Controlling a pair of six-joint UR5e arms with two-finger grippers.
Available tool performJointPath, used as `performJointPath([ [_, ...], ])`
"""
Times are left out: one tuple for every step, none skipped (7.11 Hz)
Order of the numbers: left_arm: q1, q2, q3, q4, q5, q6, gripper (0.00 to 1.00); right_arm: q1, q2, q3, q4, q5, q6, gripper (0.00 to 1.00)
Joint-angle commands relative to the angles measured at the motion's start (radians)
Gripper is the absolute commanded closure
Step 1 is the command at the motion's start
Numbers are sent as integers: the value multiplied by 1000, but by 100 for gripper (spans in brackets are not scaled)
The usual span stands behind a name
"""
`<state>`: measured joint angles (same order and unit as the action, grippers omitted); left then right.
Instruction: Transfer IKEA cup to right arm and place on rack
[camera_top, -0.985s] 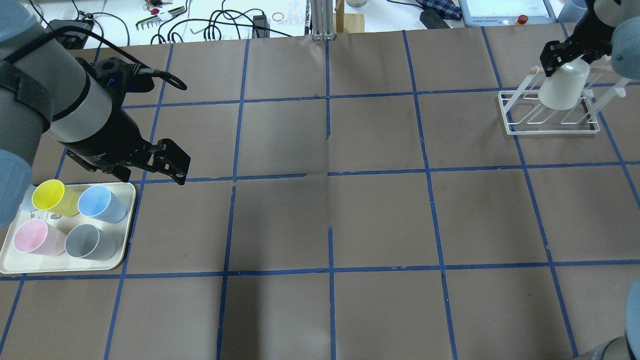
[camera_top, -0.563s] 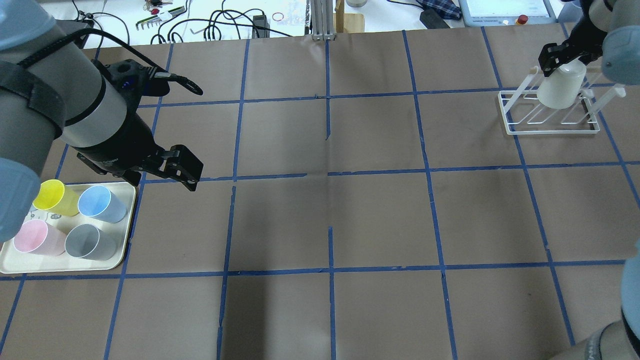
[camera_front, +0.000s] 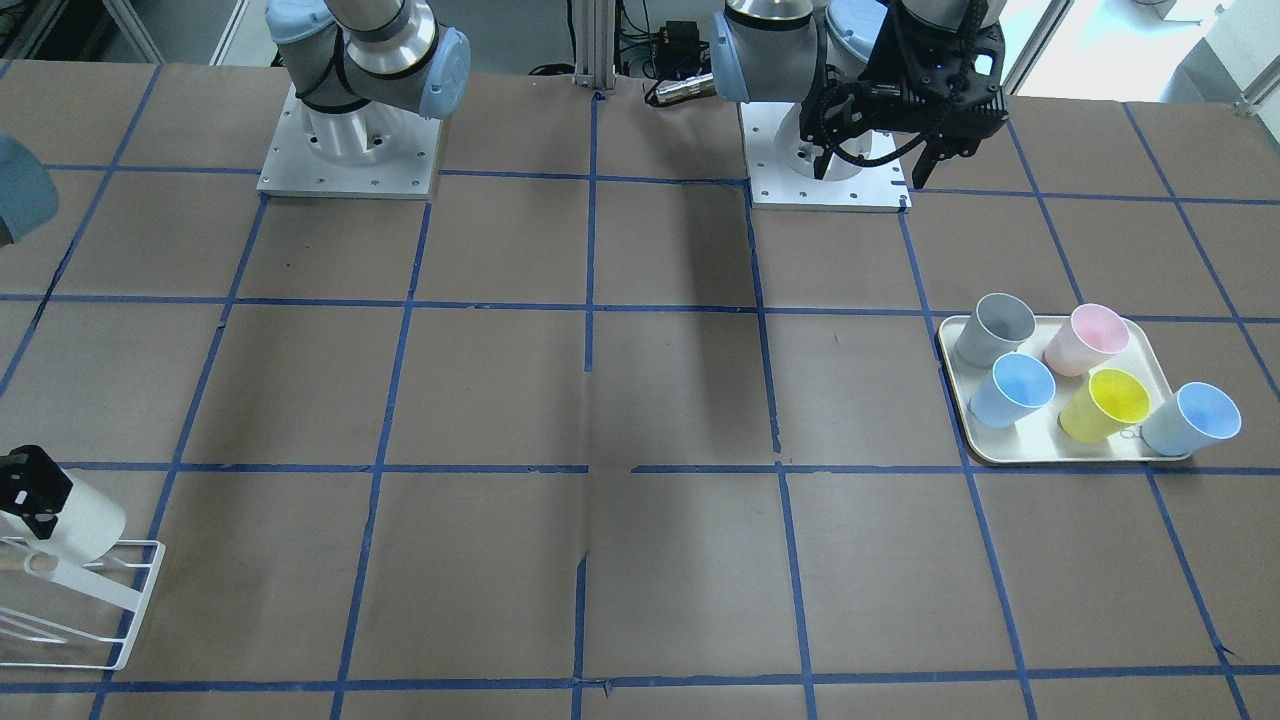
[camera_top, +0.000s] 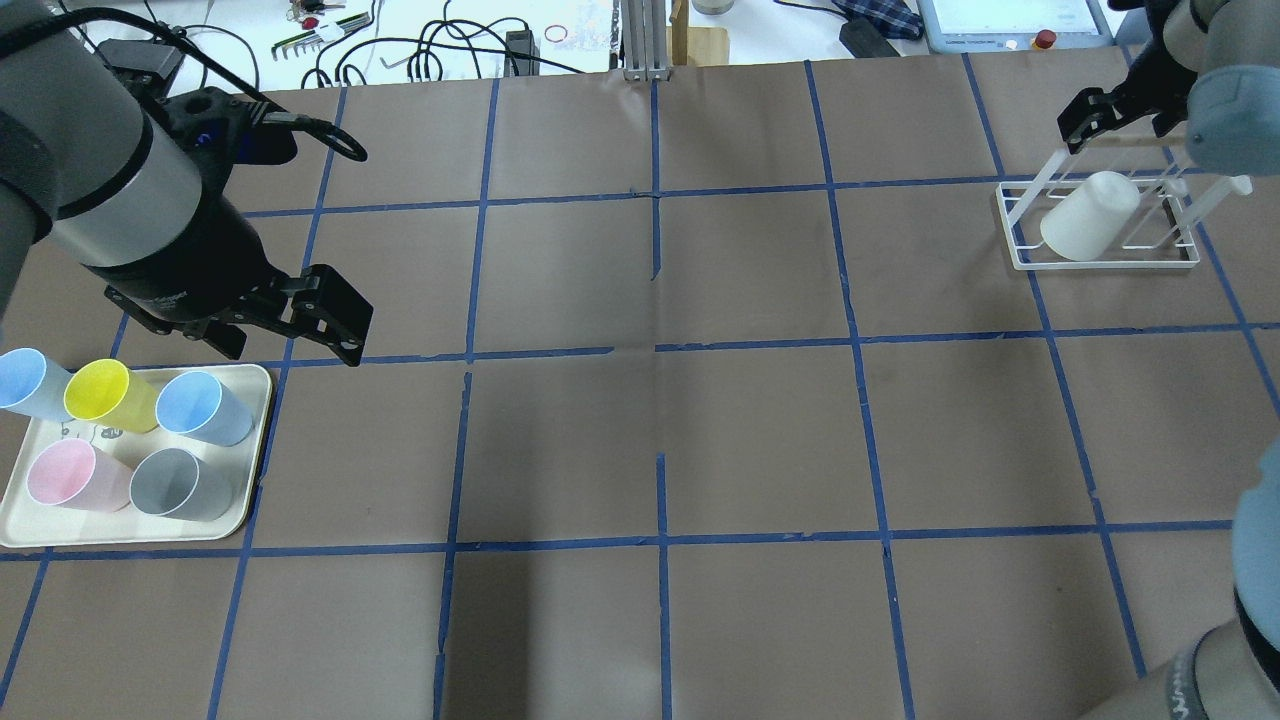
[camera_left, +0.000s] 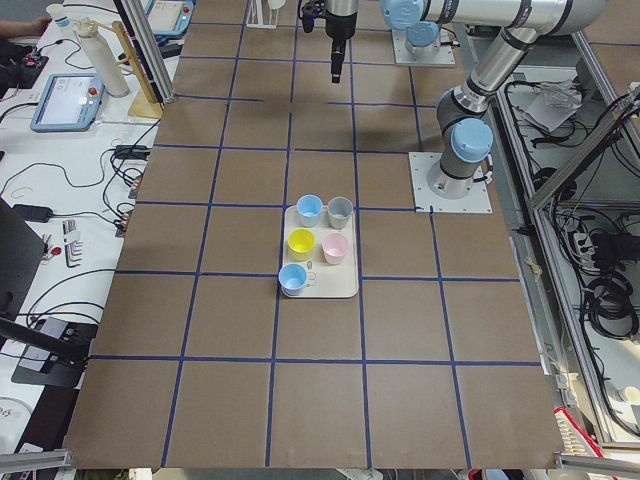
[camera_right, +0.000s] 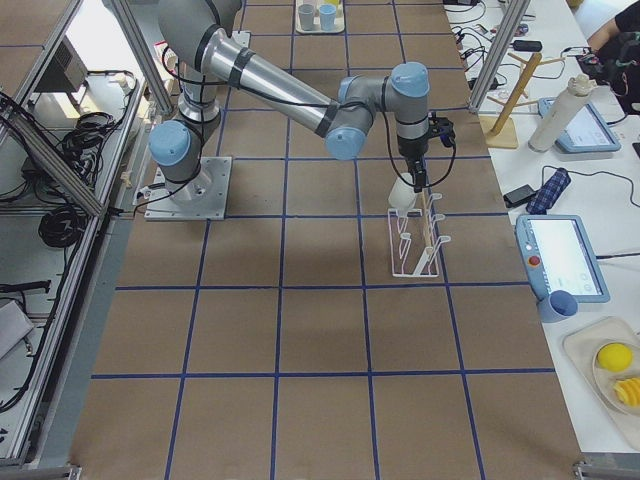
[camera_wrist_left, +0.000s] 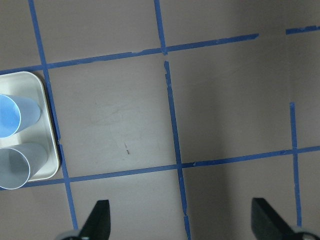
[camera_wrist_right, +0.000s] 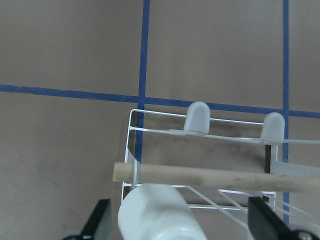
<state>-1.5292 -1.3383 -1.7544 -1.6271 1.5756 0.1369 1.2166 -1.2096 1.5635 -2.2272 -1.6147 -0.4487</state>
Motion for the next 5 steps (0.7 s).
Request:
performJointPath([
  [9, 10, -57, 45, 6, 6, 0, 7, -37, -11, 24, 5, 1, 0],
  [9, -5, -50, 62, 11, 6, 0, 24, -79, -13, 112, 9, 8, 0],
  [10, -22, -36, 64, 6, 4, 0, 82, -121, -14, 211, 10, 10, 0],
  [12, -44, -10, 65, 4, 0, 0, 157, -152, -28, 286, 9, 19, 0],
  [12, -79, 7, 67, 6, -10, 0, 238, -171, -64, 391, 9, 75, 0],
])
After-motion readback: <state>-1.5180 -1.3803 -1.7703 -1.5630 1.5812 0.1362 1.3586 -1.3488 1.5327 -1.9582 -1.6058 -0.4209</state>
